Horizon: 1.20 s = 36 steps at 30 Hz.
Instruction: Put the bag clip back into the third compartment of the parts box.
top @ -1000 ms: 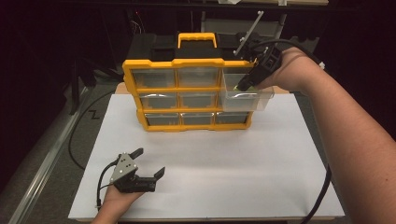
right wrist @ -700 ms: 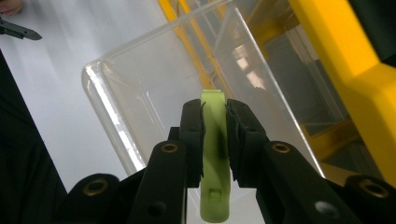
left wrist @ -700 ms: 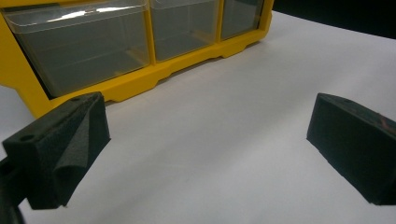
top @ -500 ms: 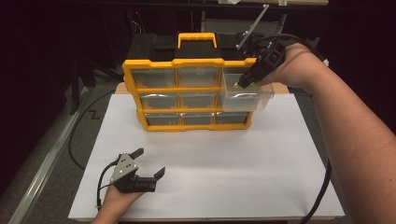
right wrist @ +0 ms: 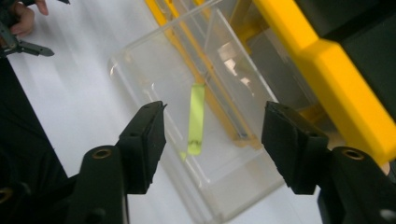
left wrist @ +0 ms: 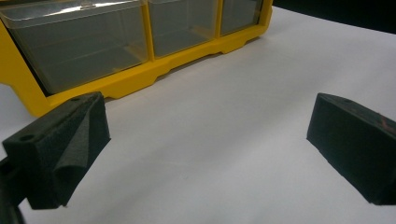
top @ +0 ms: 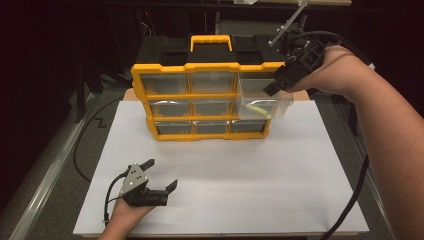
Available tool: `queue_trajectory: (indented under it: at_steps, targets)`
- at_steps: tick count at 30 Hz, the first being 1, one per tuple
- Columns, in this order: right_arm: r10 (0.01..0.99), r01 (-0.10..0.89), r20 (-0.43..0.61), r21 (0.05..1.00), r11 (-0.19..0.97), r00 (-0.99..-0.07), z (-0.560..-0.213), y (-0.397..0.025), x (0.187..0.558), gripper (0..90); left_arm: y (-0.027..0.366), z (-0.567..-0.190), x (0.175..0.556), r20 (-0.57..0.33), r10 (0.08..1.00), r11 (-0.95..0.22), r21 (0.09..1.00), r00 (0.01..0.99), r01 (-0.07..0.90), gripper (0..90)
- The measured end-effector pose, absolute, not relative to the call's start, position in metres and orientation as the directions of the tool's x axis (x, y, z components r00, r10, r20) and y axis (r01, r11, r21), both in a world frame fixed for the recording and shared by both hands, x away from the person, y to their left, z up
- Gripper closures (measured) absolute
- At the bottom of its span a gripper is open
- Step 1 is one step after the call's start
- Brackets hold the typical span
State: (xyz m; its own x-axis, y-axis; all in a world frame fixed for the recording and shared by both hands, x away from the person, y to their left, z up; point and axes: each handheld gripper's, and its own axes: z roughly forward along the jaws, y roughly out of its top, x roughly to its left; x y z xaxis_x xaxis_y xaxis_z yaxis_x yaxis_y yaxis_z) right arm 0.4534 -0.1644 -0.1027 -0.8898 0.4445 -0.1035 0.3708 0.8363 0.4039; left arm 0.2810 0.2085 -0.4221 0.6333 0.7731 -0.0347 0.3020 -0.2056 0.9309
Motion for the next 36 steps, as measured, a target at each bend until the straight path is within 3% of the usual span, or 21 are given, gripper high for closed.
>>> queue_trajectory:
  at_steps: [10,23,29,36]
  targets:
    - [0.455,0.376,-0.126,0.397,0.837,-0.881,-0.101,-0.182,0.426,33.2,0.208,-0.421,0.280,-0.034,0.777,-0.201,0.933,0.628,0.299,0.6]
    - [0.530,0.442,-0.137,0.401,0.802,-0.837,-0.115,-0.221,0.397,14.6,0.209,-0.421,0.280,-0.033,0.778,-0.199,0.934,0.628,0.296,0.6]
    - [0.554,0.466,-0.135,0.402,0.788,-0.821,-0.132,-0.233,0.390,0.0,0.216,-0.420,0.281,-0.058,0.794,-0.165,0.937,0.605,0.307,0.6]
    - [0.576,0.486,-0.144,0.396,0.779,-0.805,-0.158,-0.238,0.383,0.0,0.211,-0.421,0.280,-0.047,0.785,-0.185,0.934,0.618,0.306,0.6]
